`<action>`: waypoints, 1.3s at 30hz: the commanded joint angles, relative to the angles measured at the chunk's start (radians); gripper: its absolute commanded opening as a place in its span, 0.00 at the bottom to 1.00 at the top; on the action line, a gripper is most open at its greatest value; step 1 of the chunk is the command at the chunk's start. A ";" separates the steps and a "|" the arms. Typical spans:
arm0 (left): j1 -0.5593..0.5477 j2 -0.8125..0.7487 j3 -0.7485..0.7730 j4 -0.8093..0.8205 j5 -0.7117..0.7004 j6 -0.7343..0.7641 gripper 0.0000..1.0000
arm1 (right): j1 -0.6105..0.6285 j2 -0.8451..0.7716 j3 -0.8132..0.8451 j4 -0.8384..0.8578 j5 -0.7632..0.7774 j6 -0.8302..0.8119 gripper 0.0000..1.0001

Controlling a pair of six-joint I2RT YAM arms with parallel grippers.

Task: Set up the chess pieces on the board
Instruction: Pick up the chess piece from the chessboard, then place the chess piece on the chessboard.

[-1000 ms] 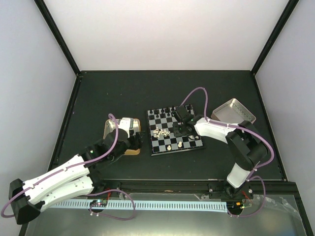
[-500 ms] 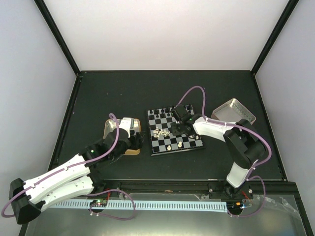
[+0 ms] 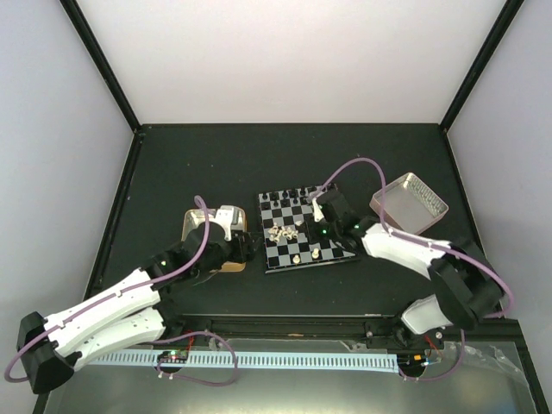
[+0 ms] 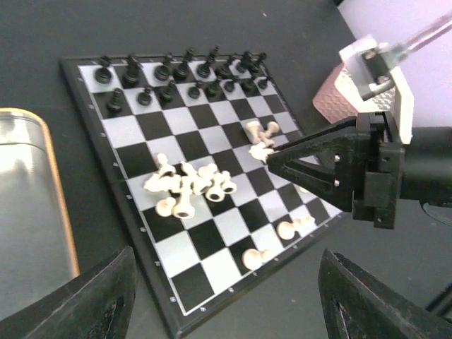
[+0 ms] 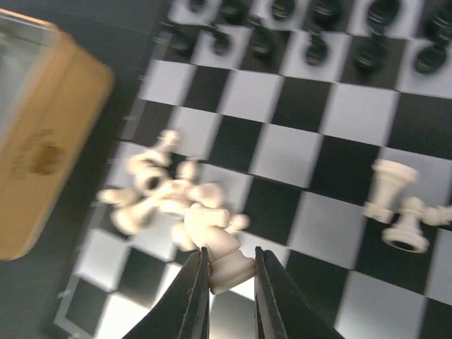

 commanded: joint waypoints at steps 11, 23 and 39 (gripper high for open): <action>0.118 0.081 0.058 0.242 0.515 -0.091 0.73 | 0.011 -0.293 -0.231 0.514 -0.530 0.078 0.12; 0.122 0.168 0.086 0.304 0.588 -0.093 0.41 | 0.012 -0.356 -0.268 0.565 -0.637 0.103 0.12; 0.123 0.195 0.108 0.271 0.627 -0.103 0.02 | 0.012 -0.368 -0.284 0.578 -0.644 0.110 0.15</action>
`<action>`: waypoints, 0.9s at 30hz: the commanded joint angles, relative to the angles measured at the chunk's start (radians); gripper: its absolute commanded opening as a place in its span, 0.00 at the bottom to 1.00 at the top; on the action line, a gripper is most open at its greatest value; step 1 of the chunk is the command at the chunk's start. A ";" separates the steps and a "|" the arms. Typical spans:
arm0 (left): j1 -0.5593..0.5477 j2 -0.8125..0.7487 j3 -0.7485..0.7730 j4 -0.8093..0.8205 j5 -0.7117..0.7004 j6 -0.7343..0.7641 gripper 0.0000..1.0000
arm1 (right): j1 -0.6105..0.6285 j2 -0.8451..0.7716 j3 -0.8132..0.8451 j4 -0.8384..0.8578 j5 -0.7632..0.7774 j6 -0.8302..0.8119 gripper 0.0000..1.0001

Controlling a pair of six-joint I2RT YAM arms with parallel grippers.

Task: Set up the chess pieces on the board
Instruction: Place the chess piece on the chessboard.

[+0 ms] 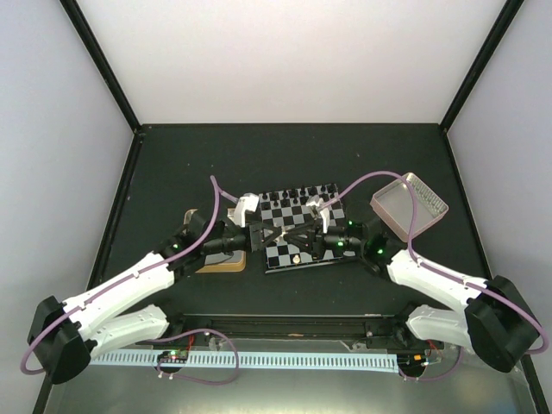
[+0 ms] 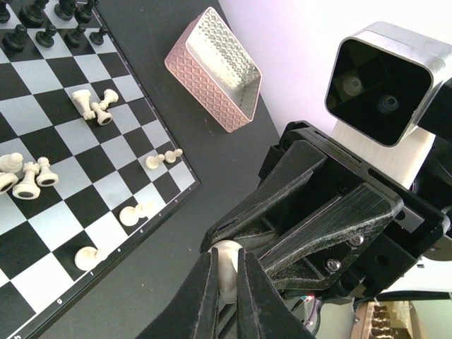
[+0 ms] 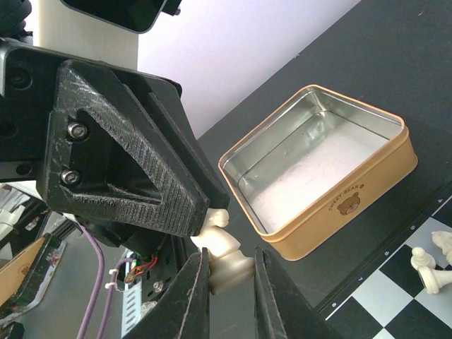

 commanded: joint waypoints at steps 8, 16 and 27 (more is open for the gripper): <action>0.001 0.004 0.046 -0.057 -0.037 0.028 0.01 | 0.004 -0.055 -0.023 -0.043 0.090 0.015 0.44; -0.052 0.067 0.068 -0.221 -0.284 0.088 0.02 | 0.003 -0.255 -0.059 -0.257 0.429 0.042 0.59; -0.236 0.347 0.211 -0.390 -0.598 0.099 0.01 | 0.004 -0.390 -0.043 -0.500 0.810 0.132 0.63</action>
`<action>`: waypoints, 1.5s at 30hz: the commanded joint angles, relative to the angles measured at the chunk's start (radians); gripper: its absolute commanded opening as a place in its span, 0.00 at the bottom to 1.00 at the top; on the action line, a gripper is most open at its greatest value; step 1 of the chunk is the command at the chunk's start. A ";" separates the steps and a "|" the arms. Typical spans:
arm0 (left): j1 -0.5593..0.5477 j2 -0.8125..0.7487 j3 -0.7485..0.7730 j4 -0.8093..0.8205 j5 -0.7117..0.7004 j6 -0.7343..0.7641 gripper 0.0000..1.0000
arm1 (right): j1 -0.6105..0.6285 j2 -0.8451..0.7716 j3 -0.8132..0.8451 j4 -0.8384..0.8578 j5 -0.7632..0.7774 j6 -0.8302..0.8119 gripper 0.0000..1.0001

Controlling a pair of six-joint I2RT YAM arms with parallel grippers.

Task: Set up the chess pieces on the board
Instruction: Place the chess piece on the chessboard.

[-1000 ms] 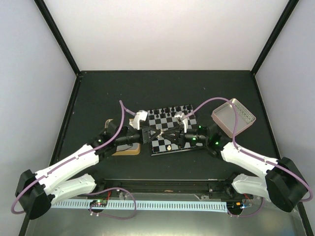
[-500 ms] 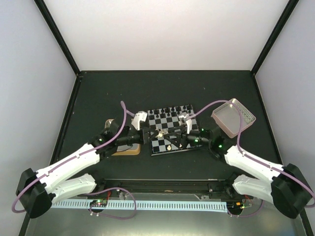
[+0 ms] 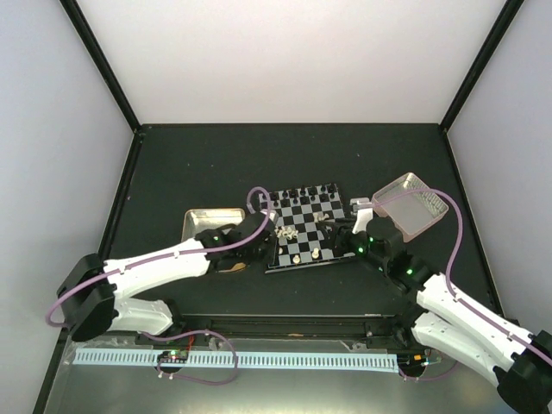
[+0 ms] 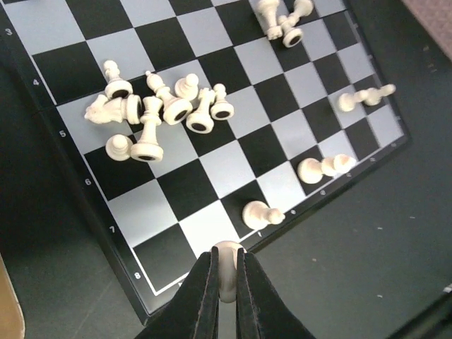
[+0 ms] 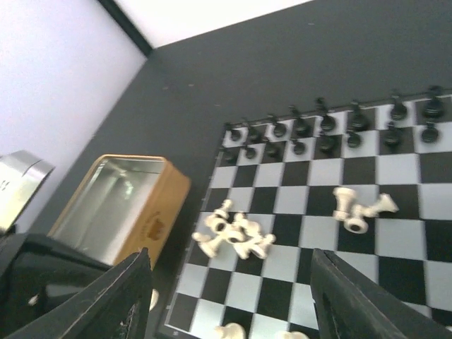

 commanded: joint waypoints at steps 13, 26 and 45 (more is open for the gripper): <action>-0.121 0.257 0.133 -0.068 -0.146 0.032 0.02 | 0.002 -0.002 0.016 -0.122 0.188 0.049 0.63; -0.126 0.310 0.117 0.010 -0.143 0.062 0.02 | 0.002 0.015 0.017 -0.126 0.194 0.049 0.63; -0.149 0.345 0.109 0.006 -0.223 0.085 0.06 | 0.002 0.026 0.020 -0.131 0.189 0.051 0.64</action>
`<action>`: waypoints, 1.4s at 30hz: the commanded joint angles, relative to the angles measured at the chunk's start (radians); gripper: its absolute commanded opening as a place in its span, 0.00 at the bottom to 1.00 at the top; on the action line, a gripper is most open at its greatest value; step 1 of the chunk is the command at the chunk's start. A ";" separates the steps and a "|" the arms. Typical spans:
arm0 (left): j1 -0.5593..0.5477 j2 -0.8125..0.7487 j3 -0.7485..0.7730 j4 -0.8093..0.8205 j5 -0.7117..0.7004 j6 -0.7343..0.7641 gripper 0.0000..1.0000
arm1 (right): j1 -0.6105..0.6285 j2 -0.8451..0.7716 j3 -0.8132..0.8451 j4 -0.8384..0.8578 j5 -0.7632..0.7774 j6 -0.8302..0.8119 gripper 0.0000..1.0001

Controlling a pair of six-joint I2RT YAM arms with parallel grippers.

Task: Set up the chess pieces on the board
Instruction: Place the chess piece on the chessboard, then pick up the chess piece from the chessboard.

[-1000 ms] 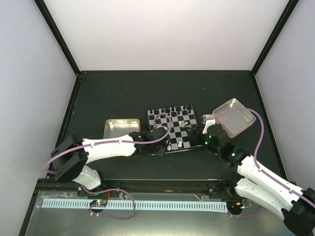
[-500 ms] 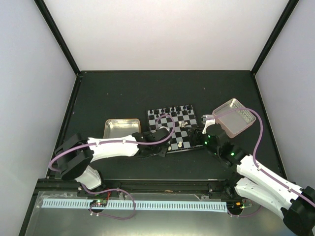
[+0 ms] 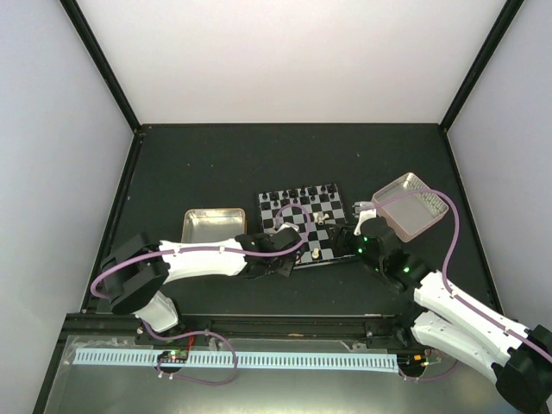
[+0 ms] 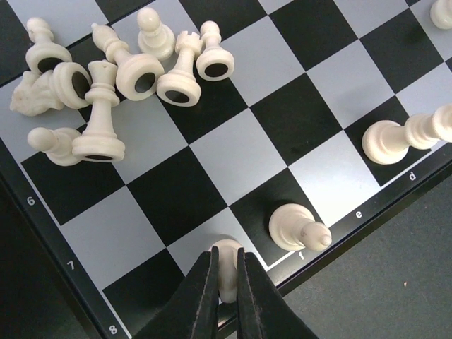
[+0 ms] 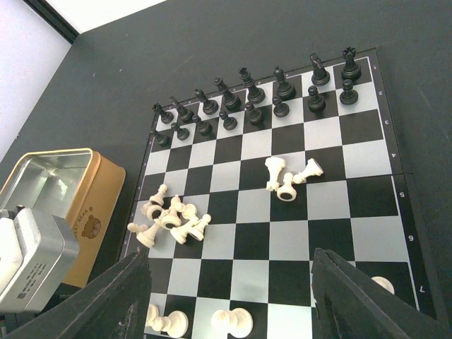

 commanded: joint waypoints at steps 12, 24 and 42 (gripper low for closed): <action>-0.007 -0.090 0.034 -0.039 -0.043 0.026 0.41 | 0.001 -0.035 0.031 -0.027 0.014 0.013 0.64; 0.037 -0.429 -0.019 -0.078 -0.144 0.003 0.52 | 0.002 0.089 0.132 -0.213 0.010 0.062 0.64; 0.210 -0.894 -0.274 0.007 -0.244 0.076 0.70 | 0.004 0.611 0.412 -0.140 -0.114 0.000 0.58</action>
